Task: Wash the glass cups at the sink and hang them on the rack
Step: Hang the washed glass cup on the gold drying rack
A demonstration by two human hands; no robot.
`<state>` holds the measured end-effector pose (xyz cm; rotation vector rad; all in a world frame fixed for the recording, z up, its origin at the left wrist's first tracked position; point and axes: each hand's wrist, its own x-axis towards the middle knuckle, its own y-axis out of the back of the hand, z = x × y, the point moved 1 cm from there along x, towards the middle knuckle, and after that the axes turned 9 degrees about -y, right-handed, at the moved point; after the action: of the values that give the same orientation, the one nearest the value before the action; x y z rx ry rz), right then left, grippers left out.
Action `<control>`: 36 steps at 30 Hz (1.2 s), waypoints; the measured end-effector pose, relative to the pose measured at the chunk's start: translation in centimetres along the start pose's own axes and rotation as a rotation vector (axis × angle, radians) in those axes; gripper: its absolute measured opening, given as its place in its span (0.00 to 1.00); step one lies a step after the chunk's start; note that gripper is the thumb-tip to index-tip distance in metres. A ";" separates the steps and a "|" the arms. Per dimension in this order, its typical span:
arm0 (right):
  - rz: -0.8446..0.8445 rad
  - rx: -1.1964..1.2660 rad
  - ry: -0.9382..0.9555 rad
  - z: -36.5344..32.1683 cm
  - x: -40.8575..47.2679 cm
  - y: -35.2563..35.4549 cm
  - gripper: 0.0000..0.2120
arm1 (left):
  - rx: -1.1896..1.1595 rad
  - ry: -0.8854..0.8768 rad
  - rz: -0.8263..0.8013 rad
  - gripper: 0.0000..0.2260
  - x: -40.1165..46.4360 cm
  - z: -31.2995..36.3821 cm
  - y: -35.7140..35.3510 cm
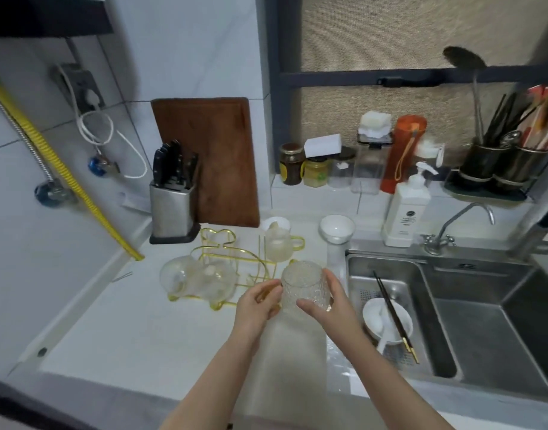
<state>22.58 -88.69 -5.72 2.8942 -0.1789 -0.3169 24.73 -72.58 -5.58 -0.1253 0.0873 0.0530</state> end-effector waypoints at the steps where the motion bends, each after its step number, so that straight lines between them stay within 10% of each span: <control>1: 0.000 0.000 0.006 -0.2 -0.1 -0.9 0.43 | -0.007 0.005 -0.001 0.08 0.1 0.1 0.9; 20: -0.104 -0.139 0.071 -4.2 2.7 -7.0 0.44 | -0.099 0.347 0.079 0.11 2.0 0.5 5.2; 29: 0.010 -0.252 -0.001 -3.9 5.8 -9.7 0.39 | 0.393 0.060 0.138 0.16 4.6 -0.1 6.4; 36: -0.018 -0.396 -0.100 -4.4 6.5 -11.4 0.45 | 0.324 0.215 0.044 0.15 6.1 0.6 7.8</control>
<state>30.99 -77.68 -5.46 2.4923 -0.0938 -0.4447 30.40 -64.50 -6.50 0.1959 0.3114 0.0686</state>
